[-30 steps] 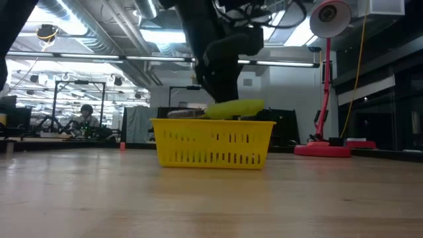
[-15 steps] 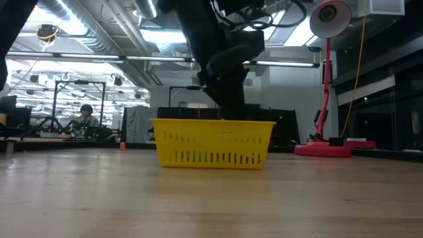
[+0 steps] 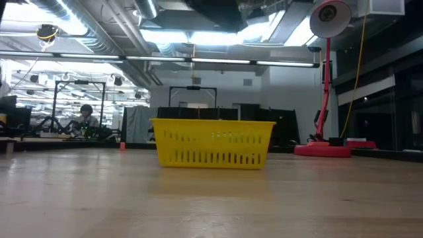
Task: Pick & Place School Supplies
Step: Put the orange eraser into the black bin
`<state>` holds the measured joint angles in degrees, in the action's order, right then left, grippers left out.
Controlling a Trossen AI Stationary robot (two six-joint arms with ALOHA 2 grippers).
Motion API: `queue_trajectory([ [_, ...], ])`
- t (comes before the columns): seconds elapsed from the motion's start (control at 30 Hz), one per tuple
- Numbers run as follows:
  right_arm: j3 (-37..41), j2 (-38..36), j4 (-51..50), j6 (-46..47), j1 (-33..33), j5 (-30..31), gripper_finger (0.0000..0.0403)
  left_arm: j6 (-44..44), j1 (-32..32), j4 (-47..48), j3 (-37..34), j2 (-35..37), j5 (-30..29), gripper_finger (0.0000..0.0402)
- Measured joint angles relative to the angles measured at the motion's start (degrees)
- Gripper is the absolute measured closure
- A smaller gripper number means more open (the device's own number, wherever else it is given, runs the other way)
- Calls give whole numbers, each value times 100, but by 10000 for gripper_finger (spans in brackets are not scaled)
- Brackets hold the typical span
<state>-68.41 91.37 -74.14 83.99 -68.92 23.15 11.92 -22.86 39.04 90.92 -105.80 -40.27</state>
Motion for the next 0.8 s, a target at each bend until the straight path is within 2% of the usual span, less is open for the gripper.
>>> queue_trajectory([
  [0.13,568,0,873,-657,90,-1233,263,231,-722,-35,0,-44,-821,192],
  [0.23,729,6,966,-1083,111,-1669,263,374,-1147,-181,-74,-114,-1343,192],
  [0.37,749,17,1088,-2403,96,-1732,263,657,-1578,-270,-151,-242,-1847,193],
  [0.53,747,70,1632,-4315,40,-1625,263,1057,-1861,-263,-151,-479,-2132,194],
  [0.8,746,434,2296,-4716,37,-2068,263,1469,-2067,-313,-151,-694,-2376,194],
])
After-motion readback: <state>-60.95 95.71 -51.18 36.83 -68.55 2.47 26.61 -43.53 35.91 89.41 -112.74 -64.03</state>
